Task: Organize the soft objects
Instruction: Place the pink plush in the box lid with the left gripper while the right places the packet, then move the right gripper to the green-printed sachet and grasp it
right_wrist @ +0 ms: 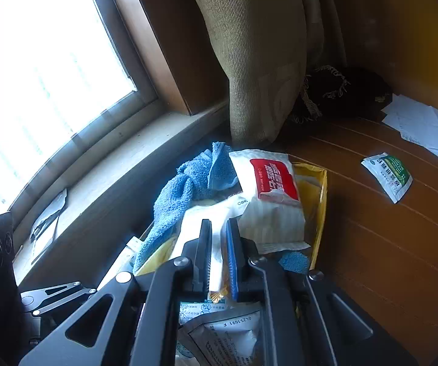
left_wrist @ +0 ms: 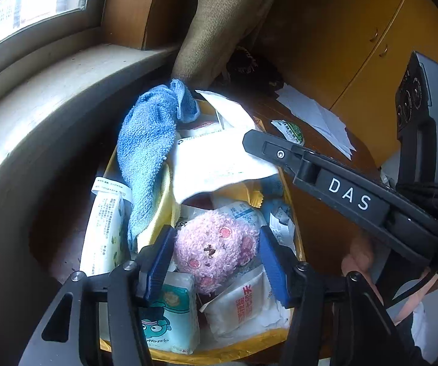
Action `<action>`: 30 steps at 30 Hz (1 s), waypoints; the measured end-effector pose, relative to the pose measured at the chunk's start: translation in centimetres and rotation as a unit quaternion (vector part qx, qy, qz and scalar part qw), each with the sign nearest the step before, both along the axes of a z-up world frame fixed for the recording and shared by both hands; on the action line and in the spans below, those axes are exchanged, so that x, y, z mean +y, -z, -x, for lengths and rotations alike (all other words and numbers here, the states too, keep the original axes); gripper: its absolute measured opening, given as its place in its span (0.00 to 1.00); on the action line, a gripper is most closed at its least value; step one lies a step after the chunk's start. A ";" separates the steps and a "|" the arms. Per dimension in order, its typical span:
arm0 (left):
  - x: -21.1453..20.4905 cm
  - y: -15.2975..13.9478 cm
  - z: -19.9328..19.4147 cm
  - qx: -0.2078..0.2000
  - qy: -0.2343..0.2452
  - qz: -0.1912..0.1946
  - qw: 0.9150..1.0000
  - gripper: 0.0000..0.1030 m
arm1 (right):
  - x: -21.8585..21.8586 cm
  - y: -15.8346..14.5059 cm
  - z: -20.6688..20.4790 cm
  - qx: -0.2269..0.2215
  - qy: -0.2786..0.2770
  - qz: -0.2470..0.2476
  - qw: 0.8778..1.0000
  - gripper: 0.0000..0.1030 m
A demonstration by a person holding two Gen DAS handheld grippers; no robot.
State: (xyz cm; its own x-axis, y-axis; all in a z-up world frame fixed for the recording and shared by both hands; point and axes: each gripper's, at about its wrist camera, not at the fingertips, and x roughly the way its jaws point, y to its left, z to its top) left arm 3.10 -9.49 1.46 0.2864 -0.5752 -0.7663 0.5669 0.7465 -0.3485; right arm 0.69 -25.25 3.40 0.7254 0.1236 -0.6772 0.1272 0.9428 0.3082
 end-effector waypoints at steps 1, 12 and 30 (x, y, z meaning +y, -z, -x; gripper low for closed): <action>0.1 -0.1 0.1 -0.002 -0.001 0.006 1.000 0.59 | -0.1 0.0 0.1 -0.001 -0.003 -0.003 1.000 0.18; 0.5 -2.4 1.7 -0.039 -0.013 0.081 0.996 0.73 | -5.6 -2.1 4.3 -0.043 0.029 -0.068 0.996 0.46; -3.5 -3.6 3.5 -0.037 0.025 0.125 0.991 0.74 | -21.5 4.7 -2.8 0.097 0.120 -0.018 0.988 0.65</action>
State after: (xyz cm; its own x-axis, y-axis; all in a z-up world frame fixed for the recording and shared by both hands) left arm -0.36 -12.98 5.02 0.3028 -0.7591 -0.5762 0.6319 0.6125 -0.4750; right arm 3.46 -46.74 -1.34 0.5931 -0.0087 -0.8051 0.4051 0.8674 0.2890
